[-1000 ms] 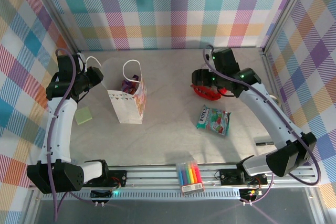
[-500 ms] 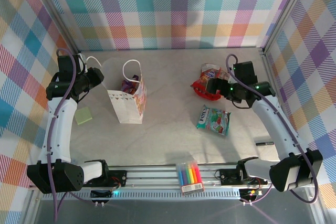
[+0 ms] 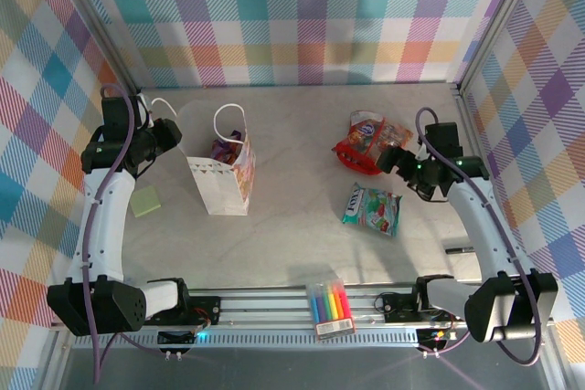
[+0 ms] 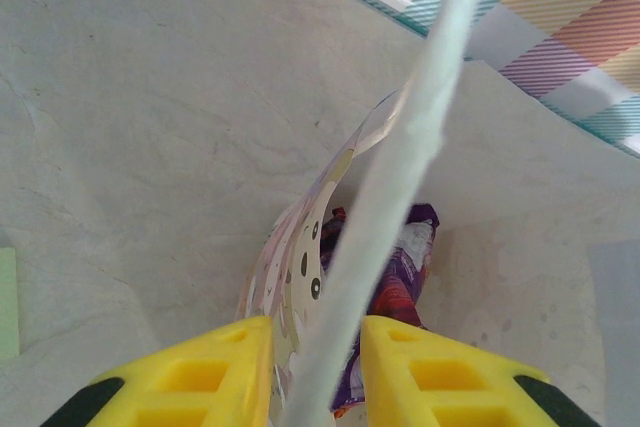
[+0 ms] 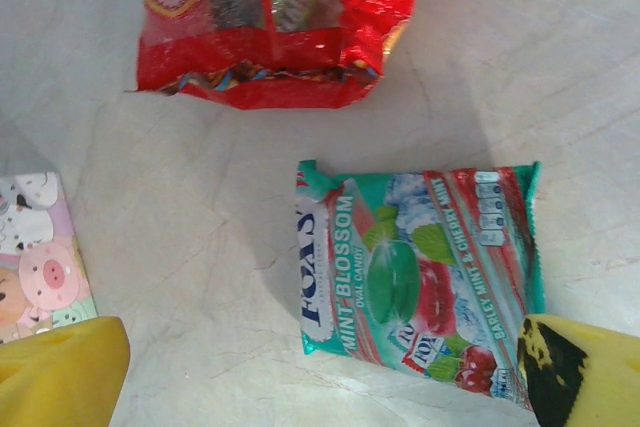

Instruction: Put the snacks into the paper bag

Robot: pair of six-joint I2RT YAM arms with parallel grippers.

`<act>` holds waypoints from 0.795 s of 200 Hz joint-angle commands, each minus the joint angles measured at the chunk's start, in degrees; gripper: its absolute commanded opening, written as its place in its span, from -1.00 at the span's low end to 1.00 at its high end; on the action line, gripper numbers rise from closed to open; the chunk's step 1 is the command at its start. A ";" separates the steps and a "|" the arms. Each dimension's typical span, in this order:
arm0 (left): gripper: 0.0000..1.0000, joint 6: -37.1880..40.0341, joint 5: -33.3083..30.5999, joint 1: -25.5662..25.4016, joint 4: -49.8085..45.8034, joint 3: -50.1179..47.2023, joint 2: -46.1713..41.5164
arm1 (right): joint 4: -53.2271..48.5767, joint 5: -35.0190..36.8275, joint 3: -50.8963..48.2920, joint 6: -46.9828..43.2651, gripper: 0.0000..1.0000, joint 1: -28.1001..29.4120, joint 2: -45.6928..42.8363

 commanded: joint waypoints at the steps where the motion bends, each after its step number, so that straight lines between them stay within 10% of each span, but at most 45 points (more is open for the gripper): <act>1: -0.41 1.33 0.98 0.44 -0.70 -0.33 0.32 | -0.30 -0.12 -0.66 2.45 0.98 -0.89 -2.05; 159: -0.38 2.01 0.92 0.43 -0.70 -1.17 1.54 | 2.45 -0.88 -11.39 5.18 0.98 -4.08 2.03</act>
